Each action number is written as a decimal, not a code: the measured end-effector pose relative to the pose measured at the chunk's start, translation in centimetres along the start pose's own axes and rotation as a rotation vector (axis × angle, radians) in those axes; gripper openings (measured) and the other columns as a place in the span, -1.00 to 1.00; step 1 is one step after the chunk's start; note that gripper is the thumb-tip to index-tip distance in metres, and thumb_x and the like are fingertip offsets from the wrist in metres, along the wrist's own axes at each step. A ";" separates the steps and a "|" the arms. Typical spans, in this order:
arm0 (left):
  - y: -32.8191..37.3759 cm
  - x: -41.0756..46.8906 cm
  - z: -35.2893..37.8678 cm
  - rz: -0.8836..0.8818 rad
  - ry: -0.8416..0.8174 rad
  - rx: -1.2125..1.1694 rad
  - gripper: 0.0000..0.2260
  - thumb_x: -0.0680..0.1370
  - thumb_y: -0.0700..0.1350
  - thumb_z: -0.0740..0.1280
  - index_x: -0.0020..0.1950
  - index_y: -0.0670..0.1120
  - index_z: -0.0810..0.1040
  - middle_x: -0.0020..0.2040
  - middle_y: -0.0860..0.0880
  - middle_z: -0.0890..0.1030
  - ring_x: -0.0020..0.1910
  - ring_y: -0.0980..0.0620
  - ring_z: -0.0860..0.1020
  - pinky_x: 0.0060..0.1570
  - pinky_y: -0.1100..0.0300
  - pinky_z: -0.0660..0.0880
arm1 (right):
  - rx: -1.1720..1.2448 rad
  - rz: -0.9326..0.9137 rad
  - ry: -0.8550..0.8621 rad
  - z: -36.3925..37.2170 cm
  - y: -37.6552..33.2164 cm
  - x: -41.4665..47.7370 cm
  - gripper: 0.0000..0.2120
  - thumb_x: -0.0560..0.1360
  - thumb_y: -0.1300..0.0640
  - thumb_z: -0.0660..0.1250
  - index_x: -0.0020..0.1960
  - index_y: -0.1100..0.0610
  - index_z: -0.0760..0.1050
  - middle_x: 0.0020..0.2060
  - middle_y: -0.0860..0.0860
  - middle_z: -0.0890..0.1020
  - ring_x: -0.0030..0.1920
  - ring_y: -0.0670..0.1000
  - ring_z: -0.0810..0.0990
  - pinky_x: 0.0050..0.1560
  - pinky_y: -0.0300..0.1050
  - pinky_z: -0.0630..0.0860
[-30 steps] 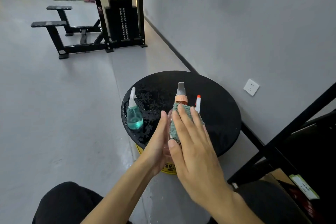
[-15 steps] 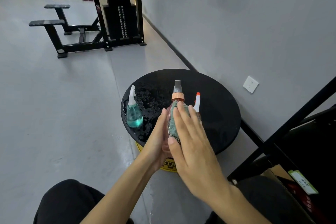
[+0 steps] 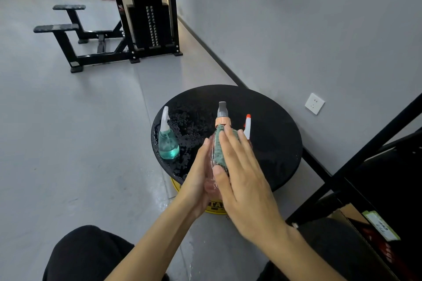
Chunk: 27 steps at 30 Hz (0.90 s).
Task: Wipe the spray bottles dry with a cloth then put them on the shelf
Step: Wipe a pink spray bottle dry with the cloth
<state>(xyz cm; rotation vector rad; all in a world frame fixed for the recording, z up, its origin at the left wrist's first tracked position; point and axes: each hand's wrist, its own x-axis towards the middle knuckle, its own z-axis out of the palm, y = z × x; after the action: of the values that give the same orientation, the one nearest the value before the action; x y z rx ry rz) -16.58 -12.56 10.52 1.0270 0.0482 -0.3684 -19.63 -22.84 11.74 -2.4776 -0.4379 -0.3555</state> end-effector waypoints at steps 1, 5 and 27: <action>0.0 -0.1 0.1 -0.001 -0.011 0.008 -0.60 0.63 0.19 0.02 0.28 0.12 0.54 0.18 -0.02 0.65 0.16 0.03 0.62 -0.10 0.20 0.58 | 0.019 0.006 0.000 -0.1 0.1 0.2 -0.46 0.62 -0.08 -0.09 0.57 -0.06 -0.10 0.54 -0.24 -0.11 0.51 -0.22 -0.24 0.51 -0.11 -0.04; -0.2 -0.3 0.4 -0.052 -0.031 0.068 -0.60 0.58 0.29 0.03 0.18 0.23 0.58 0.11 0.01 0.68 -0.01 0.00 0.66 -0.29 0.08 0.57 | 0.101 0.078 -0.010 -0.9 0.5 2.5 -0.46 0.63 -0.13 -0.08 0.57 -0.03 -0.04 0.54 -0.22 -0.04 0.50 -0.27 -0.22 0.49 -0.25 -0.11; -0.3 -0.9 0.2 -0.047 -0.054 -0.077 -0.65 0.56 0.15 0.13 0.13 0.04 0.62 -0.23 0.05 0.69 -0.33 0.16 0.64 -0.46 0.27 0.52 | 0.070 0.024 -0.019 -0.7 -0.3 1.2 -0.47 0.63 -0.11 -0.12 0.57 -0.04 -0.08 0.54 -0.24 -0.11 0.51 -0.23 -0.25 0.51 -0.13 -0.09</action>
<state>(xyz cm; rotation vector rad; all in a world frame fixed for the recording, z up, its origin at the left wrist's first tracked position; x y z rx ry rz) -17.55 -12.67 10.57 0.9404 0.0376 -0.4340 -18.77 -22.72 12.84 -2.4173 -0.4210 -0.3023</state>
